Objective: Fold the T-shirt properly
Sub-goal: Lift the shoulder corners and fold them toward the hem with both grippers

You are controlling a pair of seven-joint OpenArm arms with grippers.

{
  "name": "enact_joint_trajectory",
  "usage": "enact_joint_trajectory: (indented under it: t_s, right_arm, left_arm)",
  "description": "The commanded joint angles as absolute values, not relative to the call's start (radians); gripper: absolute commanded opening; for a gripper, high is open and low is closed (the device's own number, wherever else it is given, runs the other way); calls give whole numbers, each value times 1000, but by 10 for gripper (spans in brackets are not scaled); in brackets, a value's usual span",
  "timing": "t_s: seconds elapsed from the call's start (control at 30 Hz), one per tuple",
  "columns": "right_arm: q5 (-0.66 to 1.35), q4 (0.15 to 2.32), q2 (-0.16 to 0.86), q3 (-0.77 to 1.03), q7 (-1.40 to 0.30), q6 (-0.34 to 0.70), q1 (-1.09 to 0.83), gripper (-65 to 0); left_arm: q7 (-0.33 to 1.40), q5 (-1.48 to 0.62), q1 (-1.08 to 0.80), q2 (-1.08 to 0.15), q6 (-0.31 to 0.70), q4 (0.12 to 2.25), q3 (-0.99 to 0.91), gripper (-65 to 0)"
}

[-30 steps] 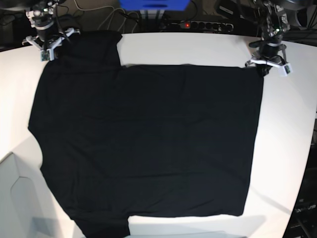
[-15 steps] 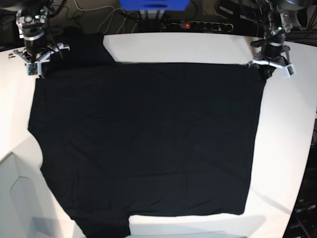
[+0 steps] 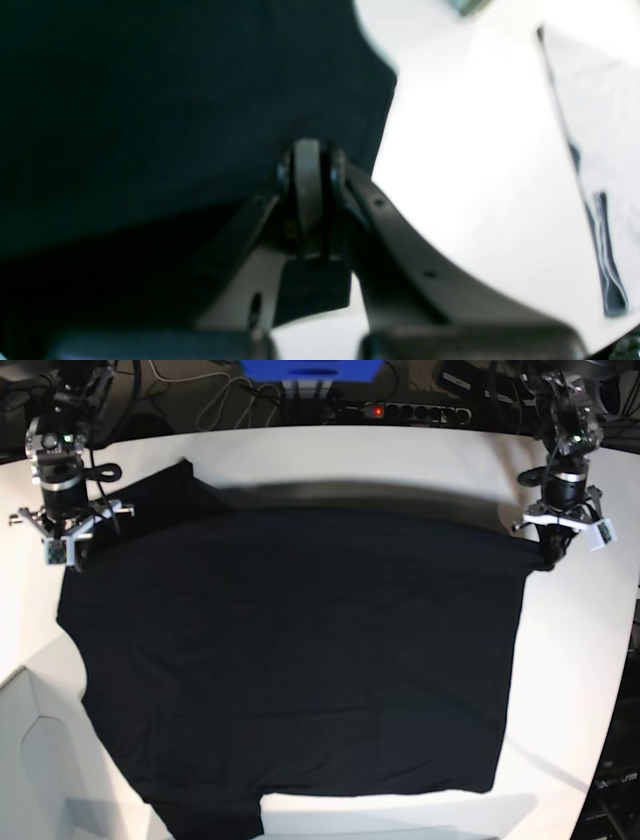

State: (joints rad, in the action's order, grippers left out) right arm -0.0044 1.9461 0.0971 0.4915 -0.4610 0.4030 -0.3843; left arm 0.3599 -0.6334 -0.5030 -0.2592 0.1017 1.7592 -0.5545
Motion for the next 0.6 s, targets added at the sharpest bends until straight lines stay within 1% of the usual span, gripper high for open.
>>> enact_joint_trajectory:
  t_s: [0.0,0.23,0.47,0.57]
  right_arm:
    - [1,1963,111,496,-449,406,-361,-650]
    - [1,1956,170,473,-550,406,-199,-650]
    - [1,1839,226,423,-579,406,-36,-650]
    - [1,1770,246,400,-573,406,27,-650]
  left_arm:
    - [334,-636,-487,-272,104,1770,-559,-650]
    - [337,-636,-374,-272,104,1768,-558,-650]
    - [539,-634,-185,-271,101,1765,-562,-650]
    - [572,-634,-114,-271,97,1727,-559,-650]
